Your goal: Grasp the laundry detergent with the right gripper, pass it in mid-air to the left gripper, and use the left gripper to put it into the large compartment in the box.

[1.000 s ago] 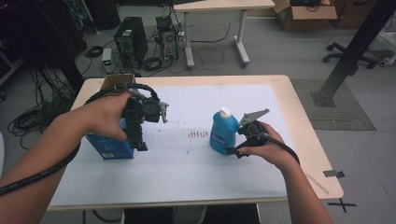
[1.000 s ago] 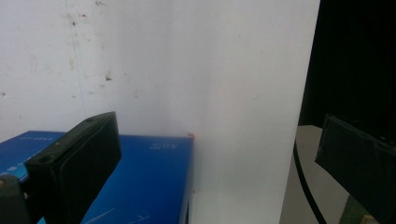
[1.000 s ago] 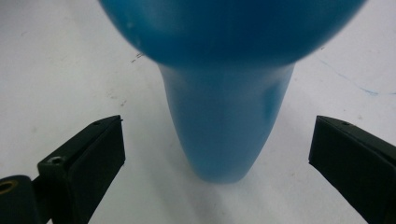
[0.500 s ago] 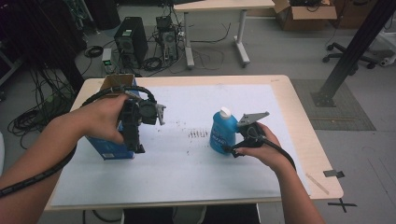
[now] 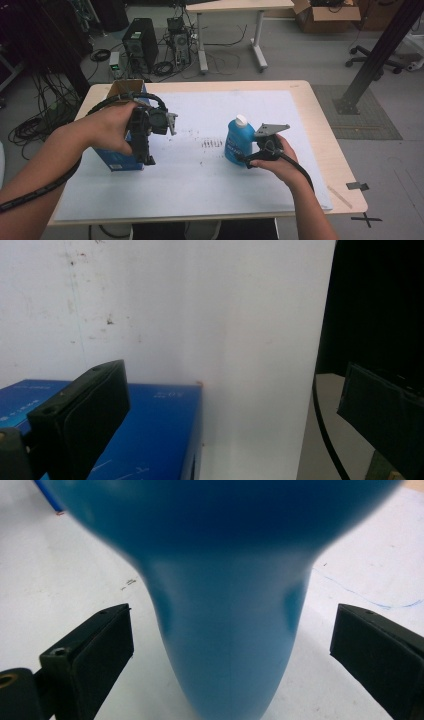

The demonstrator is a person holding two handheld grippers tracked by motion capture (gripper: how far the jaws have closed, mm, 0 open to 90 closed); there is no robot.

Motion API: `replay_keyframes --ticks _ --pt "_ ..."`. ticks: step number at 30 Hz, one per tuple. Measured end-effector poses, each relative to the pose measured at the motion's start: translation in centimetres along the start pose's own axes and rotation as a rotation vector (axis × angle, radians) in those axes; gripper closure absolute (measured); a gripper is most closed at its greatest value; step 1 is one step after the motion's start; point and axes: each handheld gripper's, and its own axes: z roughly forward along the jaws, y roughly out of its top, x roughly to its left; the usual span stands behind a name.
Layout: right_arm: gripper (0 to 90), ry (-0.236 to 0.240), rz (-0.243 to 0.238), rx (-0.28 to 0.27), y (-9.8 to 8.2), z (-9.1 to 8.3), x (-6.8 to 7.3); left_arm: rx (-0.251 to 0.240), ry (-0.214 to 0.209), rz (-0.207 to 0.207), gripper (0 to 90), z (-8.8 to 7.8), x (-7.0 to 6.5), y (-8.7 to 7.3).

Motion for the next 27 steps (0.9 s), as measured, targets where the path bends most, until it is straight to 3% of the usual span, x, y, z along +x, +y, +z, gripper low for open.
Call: replay_keyframes --ticks 11,27 --pt "5.5 -0.010 -0.001 -0.054 -0.31 0.43 0.41 0.000 0.001 -0.001 0.7 0.10 -0.16 -0.15" --pt "14.1 -0.058 0.008 -0.082 -0.75 0.69 0.32 -0.001 0.005 0.002 0.9 0.00 -0.18 -0.18"
